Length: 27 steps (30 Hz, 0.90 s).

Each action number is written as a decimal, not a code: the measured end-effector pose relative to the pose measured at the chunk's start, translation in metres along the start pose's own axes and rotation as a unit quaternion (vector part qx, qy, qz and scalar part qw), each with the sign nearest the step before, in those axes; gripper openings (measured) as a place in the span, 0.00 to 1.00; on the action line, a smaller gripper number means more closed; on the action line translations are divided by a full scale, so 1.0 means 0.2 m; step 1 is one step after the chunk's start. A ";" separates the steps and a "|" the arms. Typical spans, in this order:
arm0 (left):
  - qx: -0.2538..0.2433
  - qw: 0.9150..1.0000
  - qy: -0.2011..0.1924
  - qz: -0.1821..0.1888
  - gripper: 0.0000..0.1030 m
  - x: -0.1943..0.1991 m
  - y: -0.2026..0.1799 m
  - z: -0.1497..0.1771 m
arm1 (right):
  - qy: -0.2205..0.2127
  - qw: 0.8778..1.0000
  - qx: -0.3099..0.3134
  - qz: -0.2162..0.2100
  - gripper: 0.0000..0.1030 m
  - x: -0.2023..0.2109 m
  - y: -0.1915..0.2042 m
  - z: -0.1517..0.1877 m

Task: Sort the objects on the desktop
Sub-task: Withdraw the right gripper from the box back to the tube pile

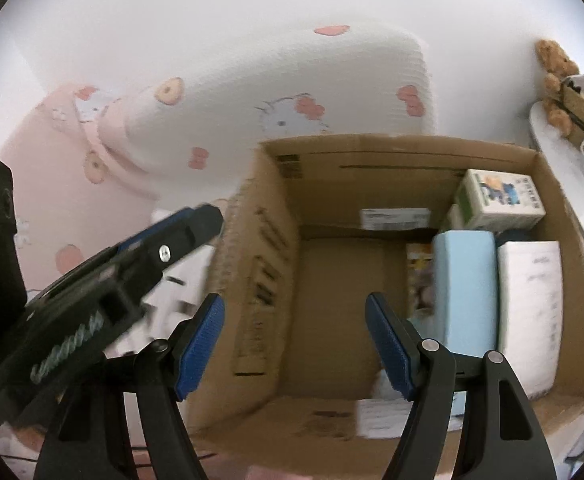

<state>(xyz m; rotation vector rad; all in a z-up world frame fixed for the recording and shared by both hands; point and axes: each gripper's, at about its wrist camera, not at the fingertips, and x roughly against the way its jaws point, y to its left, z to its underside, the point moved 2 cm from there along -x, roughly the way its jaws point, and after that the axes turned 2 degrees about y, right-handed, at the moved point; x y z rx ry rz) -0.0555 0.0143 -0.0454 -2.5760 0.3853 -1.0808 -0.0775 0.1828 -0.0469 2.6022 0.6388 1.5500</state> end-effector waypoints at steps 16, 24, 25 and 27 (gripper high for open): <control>0.162 0.971 -0.099 -0.147 0.22 0.40 0.80 0.12 | 0.006 0.996 0.070 -0.056 0.69 -0.03 0.34 0.08; 0.197 0.957 -0.067 -0.205 0.22 0.47 1.08 0.37 | 0.017 0.976 0.127 -0.174 0.69 -0.11 0.60 0.14; 0.205 0.956 -0.061 -0.200 0.22 0.45 1.09 0.39 | 0.019 0.974 0.132 -0.182 0.69 -0.12 0.62 0.15; 0.215 0.955 -0.050 -0.196 0.22 0.42 1.12 0.42 | 0.024 0.970 0.150 -0.190 0.69 -0.15 0.68 0.18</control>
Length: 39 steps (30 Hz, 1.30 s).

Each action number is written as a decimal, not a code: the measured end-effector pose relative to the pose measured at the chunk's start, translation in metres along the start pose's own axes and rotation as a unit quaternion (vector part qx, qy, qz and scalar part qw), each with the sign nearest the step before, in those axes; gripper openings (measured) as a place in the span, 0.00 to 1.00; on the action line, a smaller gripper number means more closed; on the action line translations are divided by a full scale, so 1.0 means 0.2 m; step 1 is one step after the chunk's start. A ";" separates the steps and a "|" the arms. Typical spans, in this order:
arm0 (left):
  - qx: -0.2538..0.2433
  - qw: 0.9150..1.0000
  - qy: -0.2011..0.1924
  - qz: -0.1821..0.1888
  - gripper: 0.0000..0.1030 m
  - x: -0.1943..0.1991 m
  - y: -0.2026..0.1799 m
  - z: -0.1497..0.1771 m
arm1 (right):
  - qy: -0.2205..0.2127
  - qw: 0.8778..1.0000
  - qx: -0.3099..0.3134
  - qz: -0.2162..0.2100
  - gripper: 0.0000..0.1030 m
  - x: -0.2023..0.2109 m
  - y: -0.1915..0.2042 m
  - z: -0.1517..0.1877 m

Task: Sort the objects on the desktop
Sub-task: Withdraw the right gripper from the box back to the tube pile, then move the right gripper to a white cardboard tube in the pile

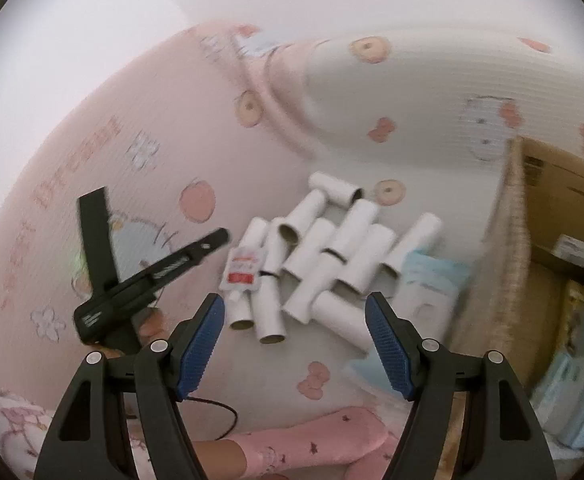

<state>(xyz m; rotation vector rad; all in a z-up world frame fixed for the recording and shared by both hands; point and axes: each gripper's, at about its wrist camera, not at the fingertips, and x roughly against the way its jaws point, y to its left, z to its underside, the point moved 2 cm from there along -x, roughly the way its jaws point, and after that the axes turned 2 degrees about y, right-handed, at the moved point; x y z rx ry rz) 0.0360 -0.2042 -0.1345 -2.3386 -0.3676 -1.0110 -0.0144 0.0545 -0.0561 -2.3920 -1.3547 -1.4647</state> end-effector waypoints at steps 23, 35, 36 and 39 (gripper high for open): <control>-0.041 0.997 0.059 -0.030 0.22 -0.28 -0.02 0.14 | -0.003 1.000 0.017 -0.024 0.69 -0.45 -0.05 0.08; -0.016 0.995 0.095 0.008 0.30 -0.31 0.10 0.20 | 0.020 0.999 -0.016 -0.020 0.69 -0.67 -0.10 0.18; -0.019 0.995 0.096 0.012 0.30 -0.31 0.10 0.21 | 0.025 1.000 -0.012 -0.014 0.69 -0.68 -0.10 0.19; -0.038 0.993 0.103 0.032 0.31 -0.32 0.07 0.23 | 0.024 1.000 0.004 0.013 0.69 -0.69 -0.09 0.23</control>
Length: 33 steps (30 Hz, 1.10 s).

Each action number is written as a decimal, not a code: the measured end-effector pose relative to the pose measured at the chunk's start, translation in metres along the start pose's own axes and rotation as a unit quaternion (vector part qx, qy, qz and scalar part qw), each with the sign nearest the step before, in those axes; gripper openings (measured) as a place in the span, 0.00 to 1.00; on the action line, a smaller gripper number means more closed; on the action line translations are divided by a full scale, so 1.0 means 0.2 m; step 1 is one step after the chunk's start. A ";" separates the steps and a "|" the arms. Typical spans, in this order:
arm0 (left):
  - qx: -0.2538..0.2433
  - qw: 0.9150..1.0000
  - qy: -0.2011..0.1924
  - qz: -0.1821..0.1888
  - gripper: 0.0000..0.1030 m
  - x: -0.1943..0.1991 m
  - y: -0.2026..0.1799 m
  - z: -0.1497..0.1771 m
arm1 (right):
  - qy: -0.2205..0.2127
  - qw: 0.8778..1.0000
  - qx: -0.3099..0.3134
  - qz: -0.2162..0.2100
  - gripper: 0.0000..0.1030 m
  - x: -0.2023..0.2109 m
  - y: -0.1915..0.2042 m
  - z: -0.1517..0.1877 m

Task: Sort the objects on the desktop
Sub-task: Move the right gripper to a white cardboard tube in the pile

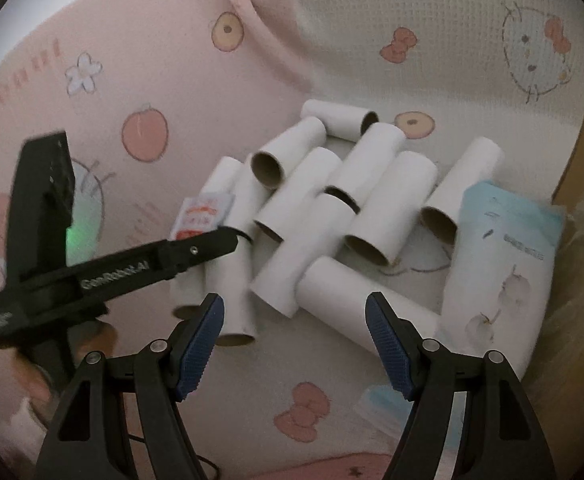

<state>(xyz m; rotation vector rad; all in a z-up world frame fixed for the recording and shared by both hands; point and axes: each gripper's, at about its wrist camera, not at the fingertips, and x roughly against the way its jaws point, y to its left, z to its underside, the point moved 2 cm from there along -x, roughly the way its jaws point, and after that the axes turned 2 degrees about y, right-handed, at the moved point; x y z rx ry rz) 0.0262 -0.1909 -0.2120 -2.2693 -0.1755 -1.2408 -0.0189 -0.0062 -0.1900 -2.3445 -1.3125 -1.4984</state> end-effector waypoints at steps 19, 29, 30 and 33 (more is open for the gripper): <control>-0.051 0.994 0.054 0.078 0.31 -0.16 -0.18 0.03 | 0.019 0.977 0.127 0.170 0.66 -0.07 0.04 0.20; -0.048 0.991 0.083 0.099 0.31 -0.24 -0.19 0.01 | 0.021 0.973 0.120 0.195 0.53 -0.10 0.01 0.17; -0.060 0.990 0.084 0.094 0.31 -0.24 -0.21 0.01 | 0.022 0.972 0.123 0.198 0.53 -0.10 0.01 0.17; -0.071 0.989 0.089 0.089 0.31 -0.25 -0.23 -0.01 | 0.022 0.970 0.125 0.206 0.53 -0.11 0.00 0.15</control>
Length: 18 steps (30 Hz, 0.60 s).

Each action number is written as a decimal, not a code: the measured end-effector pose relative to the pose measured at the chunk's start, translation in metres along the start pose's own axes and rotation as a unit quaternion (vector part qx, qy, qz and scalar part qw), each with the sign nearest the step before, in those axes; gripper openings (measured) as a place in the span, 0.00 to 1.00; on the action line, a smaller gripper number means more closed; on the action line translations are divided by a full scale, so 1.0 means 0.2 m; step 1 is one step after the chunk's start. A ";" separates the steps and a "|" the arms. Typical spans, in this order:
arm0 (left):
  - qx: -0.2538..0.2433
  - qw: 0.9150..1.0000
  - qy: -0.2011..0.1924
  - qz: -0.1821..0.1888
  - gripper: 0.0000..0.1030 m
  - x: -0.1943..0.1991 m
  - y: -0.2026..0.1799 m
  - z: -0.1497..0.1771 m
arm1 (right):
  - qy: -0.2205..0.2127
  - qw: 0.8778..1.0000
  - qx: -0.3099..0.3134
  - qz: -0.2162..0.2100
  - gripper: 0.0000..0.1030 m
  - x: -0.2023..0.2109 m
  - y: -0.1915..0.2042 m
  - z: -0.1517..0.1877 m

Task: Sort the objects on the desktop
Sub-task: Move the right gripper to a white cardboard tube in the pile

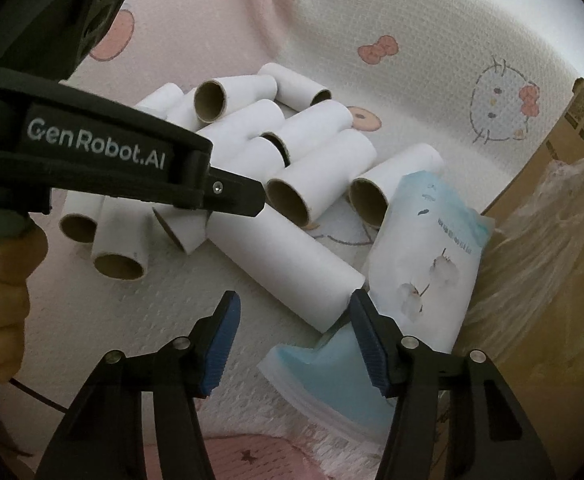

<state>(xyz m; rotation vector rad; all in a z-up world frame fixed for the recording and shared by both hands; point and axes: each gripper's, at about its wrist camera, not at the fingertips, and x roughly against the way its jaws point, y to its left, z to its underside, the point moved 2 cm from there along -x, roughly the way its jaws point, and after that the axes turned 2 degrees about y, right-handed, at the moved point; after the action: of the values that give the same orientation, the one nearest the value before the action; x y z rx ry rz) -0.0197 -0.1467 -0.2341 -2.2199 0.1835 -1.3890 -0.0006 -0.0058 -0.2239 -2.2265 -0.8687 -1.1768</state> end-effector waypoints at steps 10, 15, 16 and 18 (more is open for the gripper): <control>-0.052 0.996 0.029 -0.059 0.31 -0.02 -0.05 0.00 | 0.031 0.998 -0.054 -0.028 0.42 -0.10 -0.09 -0.04; -0.032 0.998 0.031 -0.049 0.31 0.00 -0.03 -0.01 | 0.022 0.994 -0.083 -0.064 0.42 -0.09 -0.15 -0.04; -0.032 0.998 0.027 -0.052 0.31 0.01 -0.04 -0.01 | 0.019 0.993 -0.089 -0.072 0.42 -0.08 -0.16 -0.05; -0.040 0.997 0.016 -0.058 0.31 0.04 -0.06 -0.01 | 0.014 0.992 -0.096 -0.082 0.42 -0.08 -0.17 -0.06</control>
<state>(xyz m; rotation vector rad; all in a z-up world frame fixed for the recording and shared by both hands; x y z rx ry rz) -0.0192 -0.1396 -0.2215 -2.3065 0.1253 -1.5024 -0.0384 0.0060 -0.2269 -2.3180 -0.9793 -1.4192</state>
